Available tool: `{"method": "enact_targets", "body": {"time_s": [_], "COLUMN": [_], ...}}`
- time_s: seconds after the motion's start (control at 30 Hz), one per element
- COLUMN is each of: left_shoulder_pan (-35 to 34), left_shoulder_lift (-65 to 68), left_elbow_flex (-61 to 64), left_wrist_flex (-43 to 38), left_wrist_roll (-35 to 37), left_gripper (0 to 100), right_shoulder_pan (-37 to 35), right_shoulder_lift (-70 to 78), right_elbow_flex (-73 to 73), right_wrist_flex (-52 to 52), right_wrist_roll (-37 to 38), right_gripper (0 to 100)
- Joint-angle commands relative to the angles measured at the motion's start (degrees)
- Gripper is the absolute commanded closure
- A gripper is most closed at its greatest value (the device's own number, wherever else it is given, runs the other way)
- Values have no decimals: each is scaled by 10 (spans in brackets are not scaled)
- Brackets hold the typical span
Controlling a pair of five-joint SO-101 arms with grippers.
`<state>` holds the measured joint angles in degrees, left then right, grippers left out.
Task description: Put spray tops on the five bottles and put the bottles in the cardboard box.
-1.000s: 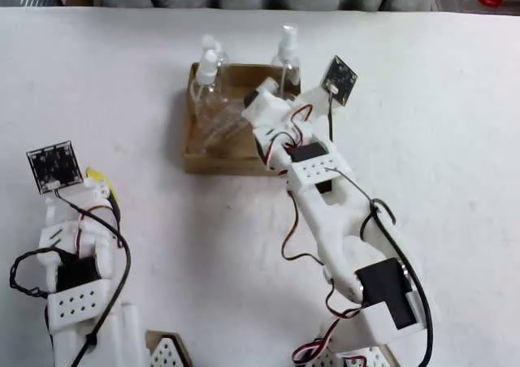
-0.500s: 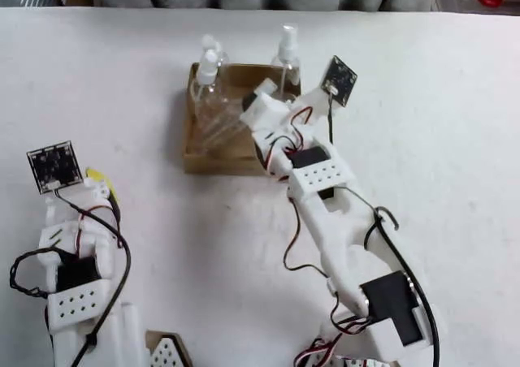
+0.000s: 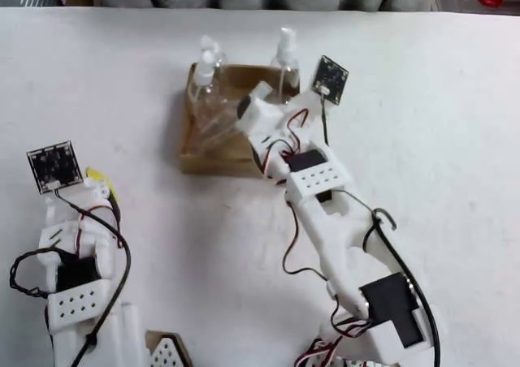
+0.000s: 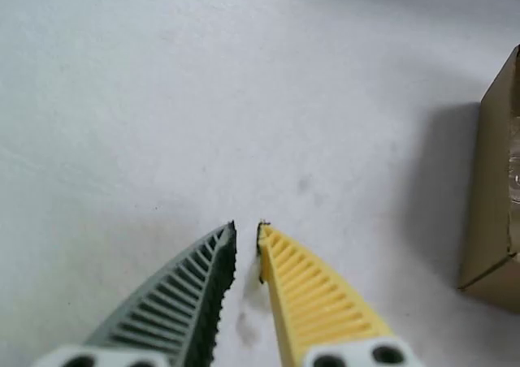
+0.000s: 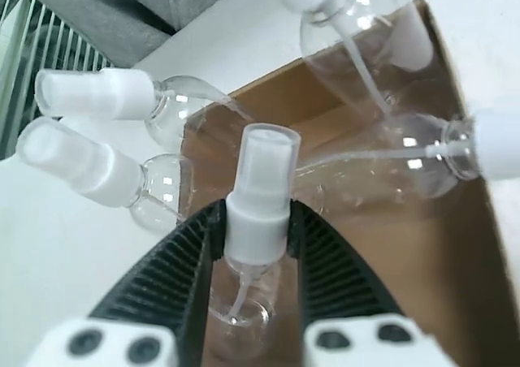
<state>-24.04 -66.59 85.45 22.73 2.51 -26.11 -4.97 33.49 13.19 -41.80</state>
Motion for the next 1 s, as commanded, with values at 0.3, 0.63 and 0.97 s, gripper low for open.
{"method": "enact_targets", "body": {"time_s": [0.3, 0.63, 0.97], "left_shoulder_pan": [7, 7, 7], "left_shoulder_lift": [-9, -9, -9], "left_elbow_flex": [-6, -6, -6], "left_wrist_flex": [-18, -18, -18], "left_wrist_roll": [-6, -6, -6], "left_gripper": [936, 936, 936], "right_shoulder_pan": [-51, -107, -108], "right_shoulder_lift": [-65, -73, -66], "right_elbow_flex": [-3, 44, 62], "right_wrist_flex": [-22, -89, -145], "right_wrist_roll": [79, 165, 205], "right_gripper": [982, 982, 982]}}
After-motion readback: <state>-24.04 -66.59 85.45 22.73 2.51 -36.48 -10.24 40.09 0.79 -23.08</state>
